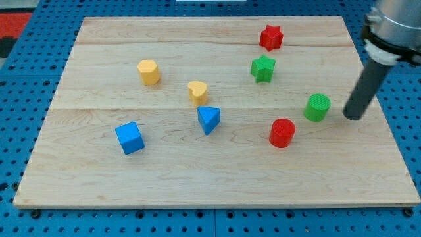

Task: Move your arm towards bottom right

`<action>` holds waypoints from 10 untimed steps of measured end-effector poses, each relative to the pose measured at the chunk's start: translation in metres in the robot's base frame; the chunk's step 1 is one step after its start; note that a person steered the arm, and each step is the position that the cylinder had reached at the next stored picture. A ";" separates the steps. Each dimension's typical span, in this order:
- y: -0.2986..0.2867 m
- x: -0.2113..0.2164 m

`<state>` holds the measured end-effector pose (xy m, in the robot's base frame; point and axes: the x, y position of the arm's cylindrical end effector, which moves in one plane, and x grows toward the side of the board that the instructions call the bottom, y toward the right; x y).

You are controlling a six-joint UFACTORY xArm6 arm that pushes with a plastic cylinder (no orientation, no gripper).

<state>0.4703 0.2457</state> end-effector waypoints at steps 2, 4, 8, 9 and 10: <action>-0.102 -0.046; -0.044 -0.043; -0.016 0.087; -0.017 0.087; -0.030 0.099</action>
<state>0.5696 0.2155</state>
